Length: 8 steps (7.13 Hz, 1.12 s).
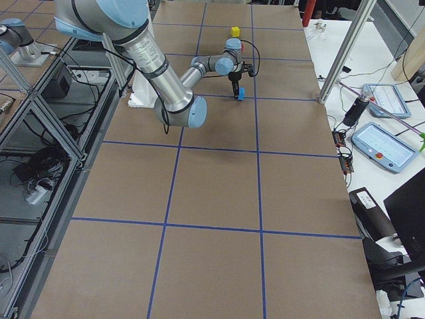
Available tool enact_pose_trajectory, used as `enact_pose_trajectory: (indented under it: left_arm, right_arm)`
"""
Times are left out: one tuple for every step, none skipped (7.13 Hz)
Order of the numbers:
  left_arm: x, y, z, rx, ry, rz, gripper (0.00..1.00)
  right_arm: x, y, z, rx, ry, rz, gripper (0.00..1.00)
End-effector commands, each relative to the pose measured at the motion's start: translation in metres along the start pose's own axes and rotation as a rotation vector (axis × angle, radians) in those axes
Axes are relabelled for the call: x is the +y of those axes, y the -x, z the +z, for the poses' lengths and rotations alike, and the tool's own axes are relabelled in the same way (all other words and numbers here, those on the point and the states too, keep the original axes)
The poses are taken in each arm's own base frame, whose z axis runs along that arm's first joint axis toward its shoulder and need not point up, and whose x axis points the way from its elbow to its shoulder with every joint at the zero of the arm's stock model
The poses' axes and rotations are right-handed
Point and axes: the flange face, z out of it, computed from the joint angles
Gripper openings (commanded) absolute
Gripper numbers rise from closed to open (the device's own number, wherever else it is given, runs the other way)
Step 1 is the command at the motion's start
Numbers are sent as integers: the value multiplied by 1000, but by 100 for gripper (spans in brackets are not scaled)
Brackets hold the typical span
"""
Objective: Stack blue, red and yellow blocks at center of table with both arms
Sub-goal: 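Carry the blue cube with the right gripper to the table center, then release the blue cube and raise the right gripper while the left reaches out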
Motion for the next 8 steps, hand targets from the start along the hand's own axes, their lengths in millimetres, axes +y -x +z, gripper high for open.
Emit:
enact_pose_trajectory:
  left_arm:
    - [-1, 0, 0, 0, -1, 1, 100]
    - [-3, -1, -1, 0, -3, 3, 100]
    - [-8, -4, -4, 0, -13, 13, 100]
    - [-11, -5, -5, 0, -20, 0, 100]
    - [-18, -12, -11, 3, -54, -12, 100]
    - [-20, -24, -5, 18, -107, 57, 100]
    - [-29, -69, 38, 72, -45, 72, 100]
    - [-37, -106, 62, 113, -7, -9, 100]
  right_arm:
    - [1, 5, -3, -42, -37, -10, 99]
    - [-7, 7, -20, -75, -58, -14, 99]
    - [-32, -9, -48, -101, -76, 7, 100]
    - [-66, -39, -66, -124, -47, 42, 100]
    - [-95, -79, -82, -128, -56, 38, 100]
    - [-117, -135, -91, -128, -52, 1, 100]
    - [-134, -192, -103, -131, -53, -36, 100]
    - [-144, -248, -114, -123, -61, -78, 100]
